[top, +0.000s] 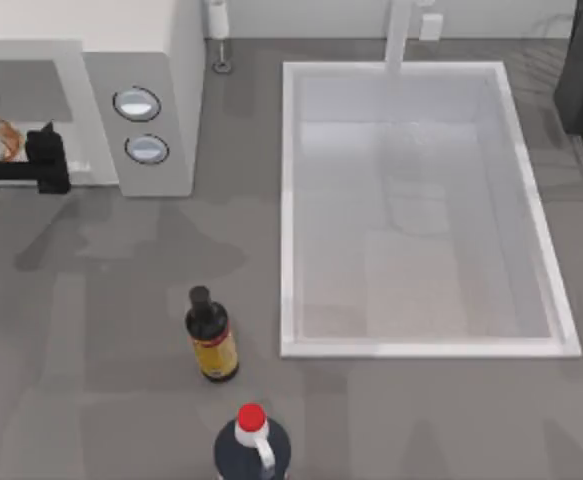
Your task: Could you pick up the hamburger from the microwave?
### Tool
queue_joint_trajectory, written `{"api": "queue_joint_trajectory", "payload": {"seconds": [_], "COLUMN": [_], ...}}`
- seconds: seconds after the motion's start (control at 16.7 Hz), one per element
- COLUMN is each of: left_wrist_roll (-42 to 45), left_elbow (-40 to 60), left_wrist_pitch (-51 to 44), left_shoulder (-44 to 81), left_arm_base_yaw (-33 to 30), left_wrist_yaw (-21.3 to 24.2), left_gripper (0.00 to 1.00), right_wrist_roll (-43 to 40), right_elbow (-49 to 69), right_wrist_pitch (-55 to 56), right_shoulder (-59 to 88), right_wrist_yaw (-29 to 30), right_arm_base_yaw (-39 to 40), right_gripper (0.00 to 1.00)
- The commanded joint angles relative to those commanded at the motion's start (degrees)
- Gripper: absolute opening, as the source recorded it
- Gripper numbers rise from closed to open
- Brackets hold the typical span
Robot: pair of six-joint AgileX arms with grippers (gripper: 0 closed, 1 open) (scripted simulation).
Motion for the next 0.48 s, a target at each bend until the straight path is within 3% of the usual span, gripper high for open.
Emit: {"api": "queue_joint_trajectory", "payload": {"seconds": [0.48], "left_wrist_roll": [1.1], "left_elbow": [13.3], "left_wrist_pitch": [16.2], "left_shoulder": [32.6], "left_arm_base_yaw": [4.0], "left_wrist_yaw": [2.7], "left_gripper": [1.0], "right_wrist_roll": [0.0], "right_elbow": [0.0], "right_wrist_pitch": [0.0], "right_shoulder": [0.0], "right_wrist_yaw": [0.0], "right_arm_base_yaw": [0.0], "right_gripper": [1.0]}}
